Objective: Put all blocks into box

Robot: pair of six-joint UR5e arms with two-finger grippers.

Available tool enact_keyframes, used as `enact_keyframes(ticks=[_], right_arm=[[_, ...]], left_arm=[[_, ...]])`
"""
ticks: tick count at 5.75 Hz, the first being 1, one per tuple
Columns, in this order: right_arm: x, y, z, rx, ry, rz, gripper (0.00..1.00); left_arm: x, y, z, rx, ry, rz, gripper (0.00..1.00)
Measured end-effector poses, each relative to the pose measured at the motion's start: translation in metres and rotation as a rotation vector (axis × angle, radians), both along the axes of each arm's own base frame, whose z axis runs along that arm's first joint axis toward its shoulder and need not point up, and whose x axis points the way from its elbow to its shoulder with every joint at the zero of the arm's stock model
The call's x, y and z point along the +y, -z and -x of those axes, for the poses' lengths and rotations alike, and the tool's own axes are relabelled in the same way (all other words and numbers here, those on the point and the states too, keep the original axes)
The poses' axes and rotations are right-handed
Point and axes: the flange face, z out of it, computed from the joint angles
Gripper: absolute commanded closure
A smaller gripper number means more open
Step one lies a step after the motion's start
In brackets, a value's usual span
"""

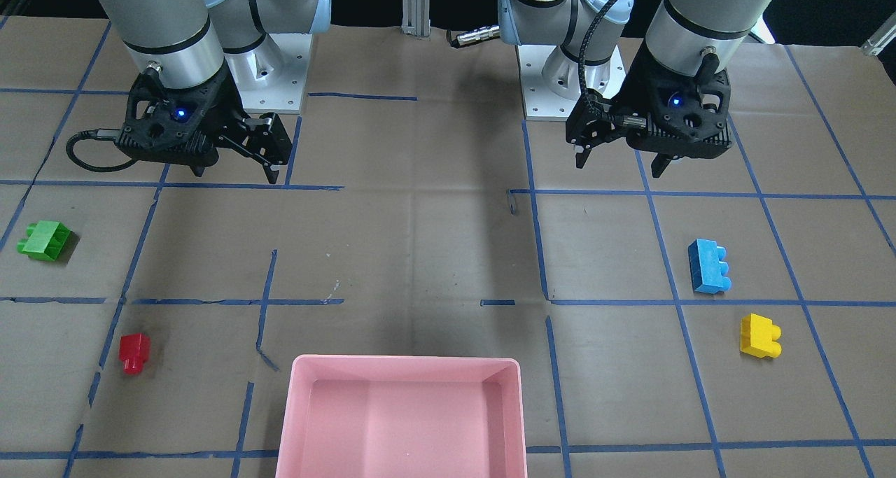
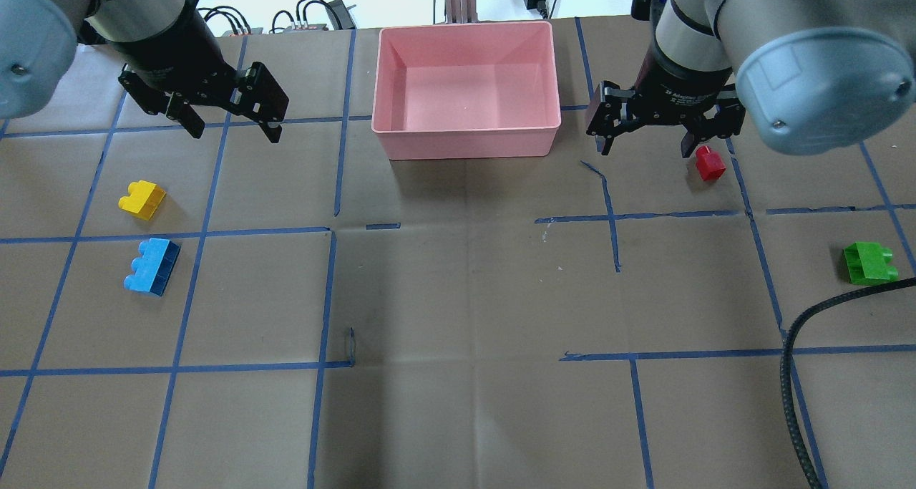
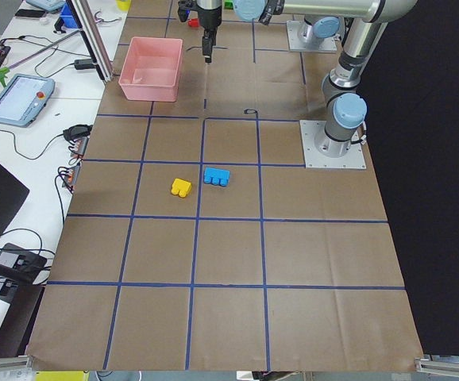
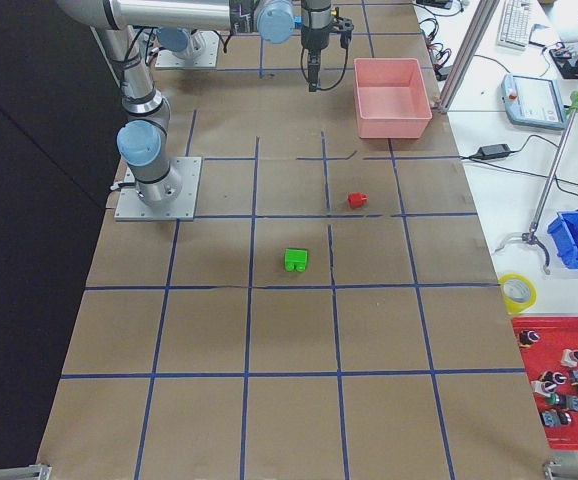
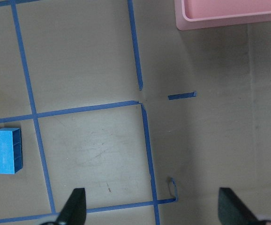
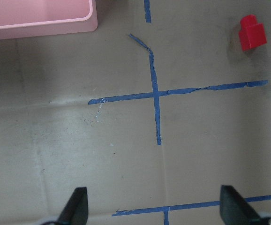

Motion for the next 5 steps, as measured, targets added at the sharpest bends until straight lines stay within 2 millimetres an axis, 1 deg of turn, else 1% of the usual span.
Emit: enact_keyframes(ticks=[5], right_arm=[[-0.0017,0.0009,0.0003,0.000,0.001,0.001,0.00]], left_arm=[[0.0071,-0.0035,-0.0011,0.003,0.004,0.014,0.01]])
